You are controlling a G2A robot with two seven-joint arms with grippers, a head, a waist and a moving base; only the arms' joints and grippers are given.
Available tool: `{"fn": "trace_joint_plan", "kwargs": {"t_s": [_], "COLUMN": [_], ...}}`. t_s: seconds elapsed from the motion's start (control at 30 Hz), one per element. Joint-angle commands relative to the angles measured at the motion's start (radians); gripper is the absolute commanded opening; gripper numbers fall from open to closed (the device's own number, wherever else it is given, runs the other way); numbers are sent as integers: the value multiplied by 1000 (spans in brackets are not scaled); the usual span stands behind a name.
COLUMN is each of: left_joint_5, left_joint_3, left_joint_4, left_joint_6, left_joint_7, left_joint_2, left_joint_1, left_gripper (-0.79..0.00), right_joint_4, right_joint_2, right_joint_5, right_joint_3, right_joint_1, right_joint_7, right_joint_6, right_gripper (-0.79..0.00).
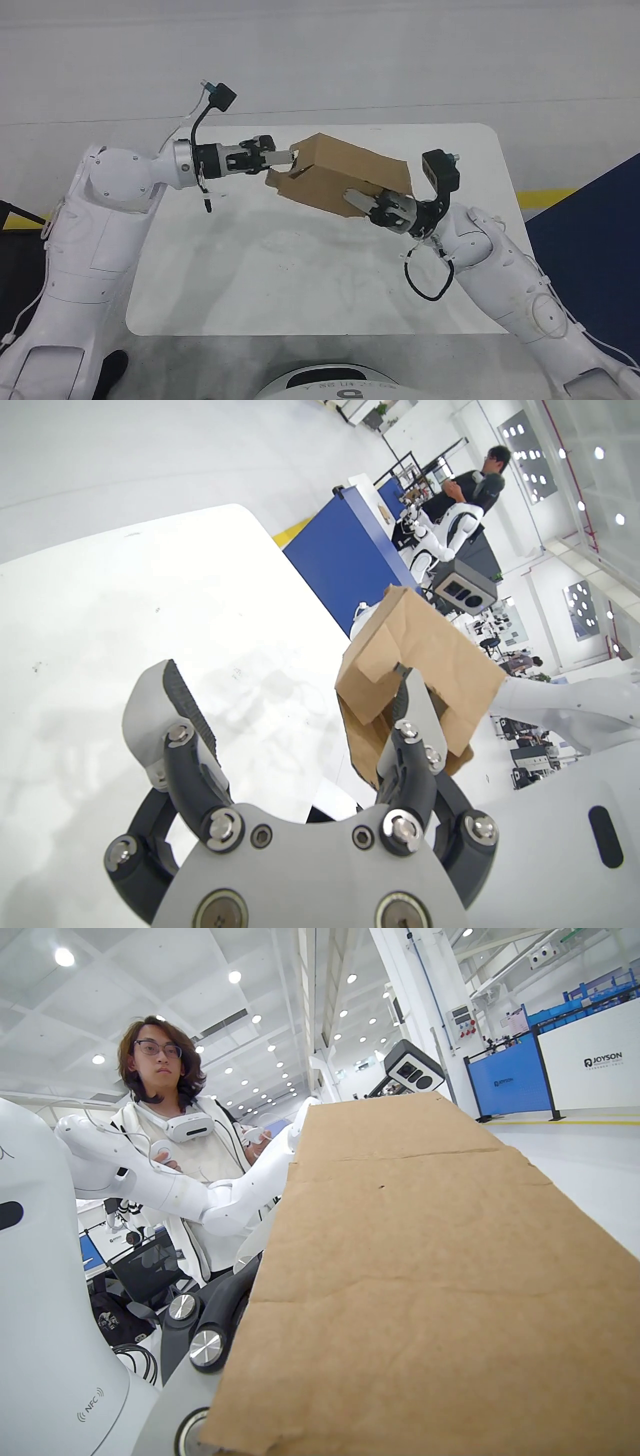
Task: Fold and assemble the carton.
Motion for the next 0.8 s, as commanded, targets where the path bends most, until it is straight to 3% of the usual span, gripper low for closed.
{"fn": "trace_joint_plan", "kwargs": {"t_s": [0.0,0.4,0.77], "left_joint_5": [7,41,-32], "left_joint_3": [1,17,59], "left_joint_4": [-12,0,61], "left_joint_6": [-17,61,64], "left_joint_7": [-22,74,57], "left_joint_2": [3,0,-11], "left_joint_1": [17,13,-28], "left_gripper": [0,0,0], "right_joint_4": [-2,-32,-44], "right_joint_2": [3,16,29], "right_joint_5": [3,25,63], "right_joint_3": [-8,-59,-103], "right_joint_1": [4,40,67], "right_joint_7": [1,22,52], "right_joint_6": [0,0,0], "right_gripper": [-785,-785,-785]}}
